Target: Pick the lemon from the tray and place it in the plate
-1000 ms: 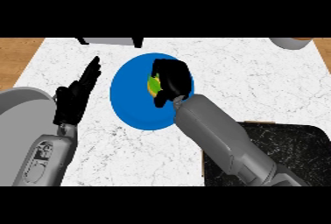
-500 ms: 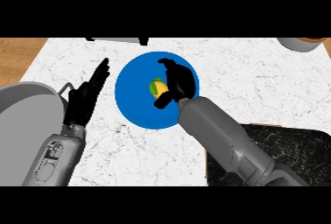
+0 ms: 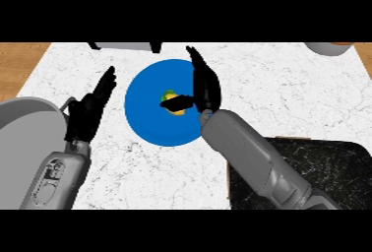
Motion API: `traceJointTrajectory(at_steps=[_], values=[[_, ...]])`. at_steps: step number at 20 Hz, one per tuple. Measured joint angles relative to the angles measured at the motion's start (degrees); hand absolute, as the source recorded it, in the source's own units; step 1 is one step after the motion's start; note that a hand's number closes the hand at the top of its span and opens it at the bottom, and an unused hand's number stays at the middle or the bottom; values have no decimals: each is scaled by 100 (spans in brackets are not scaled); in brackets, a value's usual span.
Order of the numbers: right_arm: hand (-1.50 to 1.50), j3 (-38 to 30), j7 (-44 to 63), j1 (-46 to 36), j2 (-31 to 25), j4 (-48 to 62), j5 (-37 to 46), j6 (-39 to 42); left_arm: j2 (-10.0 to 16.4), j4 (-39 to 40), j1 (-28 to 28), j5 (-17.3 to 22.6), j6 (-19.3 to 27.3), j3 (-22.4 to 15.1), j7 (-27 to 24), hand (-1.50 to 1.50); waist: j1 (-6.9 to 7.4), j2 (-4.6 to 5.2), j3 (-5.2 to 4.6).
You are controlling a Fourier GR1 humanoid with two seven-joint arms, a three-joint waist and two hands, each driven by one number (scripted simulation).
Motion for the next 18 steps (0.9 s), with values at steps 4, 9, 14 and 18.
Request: traceJointTrajectory(at_steps=[4,9,14,18], values=[[-150,-440,-555,234,-53,-16,-349,-324,118,-85,163,51,-35,139,10,0,-183,-46,-1],[-150,-922,-1201,942,-408,-535,-622,-128,107,-210,366,9,29,190,73,0,-383,-98,-4],[-150,-1300,-1502,1512,-904,-1025,-779,529,108,-298,465,-18,-5,256,53,0,-445,-114,-6],[-150,-1563,-1663,1937,-1340,-1349,-864,1097,71,-378,559,-65,-5,271,10,0,-462,-118,-7]])
